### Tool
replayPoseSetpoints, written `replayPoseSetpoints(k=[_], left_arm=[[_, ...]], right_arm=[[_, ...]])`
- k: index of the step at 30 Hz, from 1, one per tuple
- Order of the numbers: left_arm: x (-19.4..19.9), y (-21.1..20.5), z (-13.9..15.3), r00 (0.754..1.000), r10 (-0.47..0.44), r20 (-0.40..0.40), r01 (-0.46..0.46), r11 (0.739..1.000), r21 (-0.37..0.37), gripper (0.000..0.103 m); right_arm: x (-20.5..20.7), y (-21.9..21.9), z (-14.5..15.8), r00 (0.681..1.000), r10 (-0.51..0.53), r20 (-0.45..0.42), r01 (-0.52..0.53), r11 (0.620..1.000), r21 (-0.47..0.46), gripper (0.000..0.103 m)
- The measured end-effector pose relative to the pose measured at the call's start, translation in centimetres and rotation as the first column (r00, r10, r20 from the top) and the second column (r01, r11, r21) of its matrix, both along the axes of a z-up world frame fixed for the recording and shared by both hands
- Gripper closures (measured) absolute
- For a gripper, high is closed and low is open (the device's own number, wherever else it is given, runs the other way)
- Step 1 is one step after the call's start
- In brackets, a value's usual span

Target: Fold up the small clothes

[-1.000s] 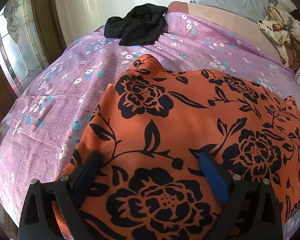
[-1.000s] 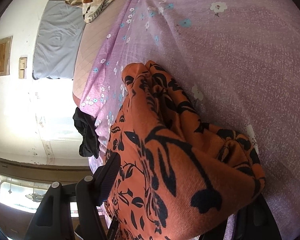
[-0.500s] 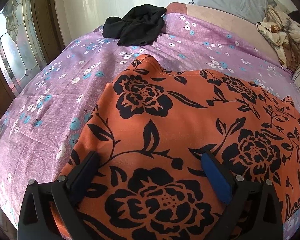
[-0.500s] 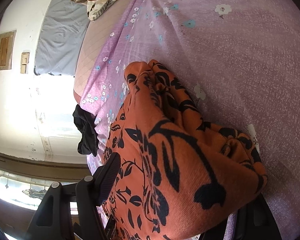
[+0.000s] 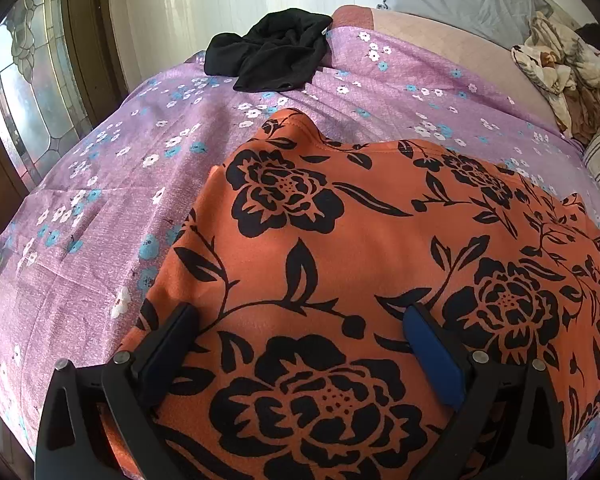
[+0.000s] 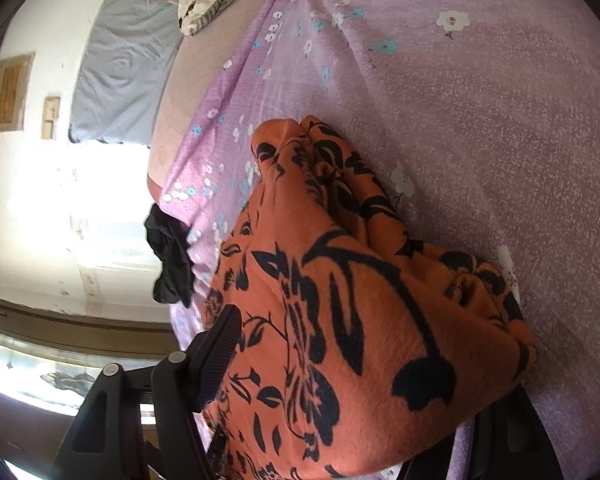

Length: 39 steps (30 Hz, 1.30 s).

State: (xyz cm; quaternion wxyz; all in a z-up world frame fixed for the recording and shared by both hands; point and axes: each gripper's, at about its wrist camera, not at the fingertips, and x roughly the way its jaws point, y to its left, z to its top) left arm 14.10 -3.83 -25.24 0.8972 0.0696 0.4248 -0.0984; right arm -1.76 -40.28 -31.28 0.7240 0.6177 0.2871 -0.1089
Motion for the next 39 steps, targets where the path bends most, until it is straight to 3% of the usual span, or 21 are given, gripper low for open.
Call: replayPoseSetpoints(k=[1,3,5,9,13,19,24,28,32,34,35,36,39], left_arm=[[0.1,0.0,0.1,1.000,0.001,-0.004,-0.001,1.000,-0.001,0.001],[0.2,0.2,0.5,1.000,0.008,-0.012,-0.008,1.000,-0.018,0.001],[0.4,0.7,1.1,1.000,0.026,-0.014,-0.026,0.999,-0.045,0.001],[1.4,3.6,3.1,0.991,0.136,0.009,-0.135,0.986,-0.094,0.001],[2.6,6.4,3.9,0.966,0.258,0.014,-0.257,0.965,-0.049,0.001],[3.3,12.9,6.7,0.867,0.491,0.087,-0.492,0.871,-0.020,0.001],[3.8,16.7,7.3,0.802,0.593,0.069,-0.593,0.805,-0.023,0.001],[4.2,19.4,7.5,0.770,0.637,0.032,-0.636,0.770,-0.050,0.001],[3.9,21.3,7.8,0.743,0.669,0.019,-0.666,0.742,-0.079,0.001],[3.8,21.6,7.8,0.740,0.673,0.016,-0.669,0.738,-0.084,0.001],[3.8,21.7,7.7,0.740,0.673,0.014,-0.669,0.738,-0.085,0.001],[3.9,21.7,7.7,0.743,0.669,0.015,-0.666,0.741,-0.087,0.001],[3.9,21.3,8.1,0.750,0.660,0.026,-0.656,0.749,-0.090,0.001]], right_arm=[[0.0,0.1,0.1,1.000,-0.002,-0.009,0.002,1.000,-0.009,0.045],[-0.1,0.2,0.1,0.999,-0.012,-0.035,0.012,1.000,-0.012,0.075],[-0.1,0.1,0.2,0.999,-0.021,-0.035,0.021,1.000,-0.004,0.079],[1.3,1.5,4.5,0.999,0.009,-0.036,-0.016,0.982,-0.189,0.081],[4.0,4.2,9.7,0.997,0.075,-0.005,-0.073,0.939,-0.336,0.081],[9.3,10.7,14.9,0.974,0.227,0.011,-0.197,0.866,-0.460,0.081],[13.2,18.9,15.8,0.920,0.392,-0.002,-0.342,0.800,-0.494,0.081],[15.7,25.0,13.5,0.858,0.508,-0.072,-0.476,0.737,-0.480,0.081],[17.3,28.7,8.5,0.790,0.579,-0.202,-0.609,0.703,-0.368,0.071],[16.9,29.0,7.8,0.800,0.581,-0.151,-0.591,0.717,-0.369,0.054],[16.6,28.9,8.1,0.796,0.599,-0.091,-0.587,0.725,-0.362,0.031],[16.5,28.9,8.4,0.777,0.629,-0.030,-0.600,0.724,-0.341,0.016],[16.2,28.9,9.5,0.715,0.698,0.043,-0.654,0.689,-0.312,0.015]])
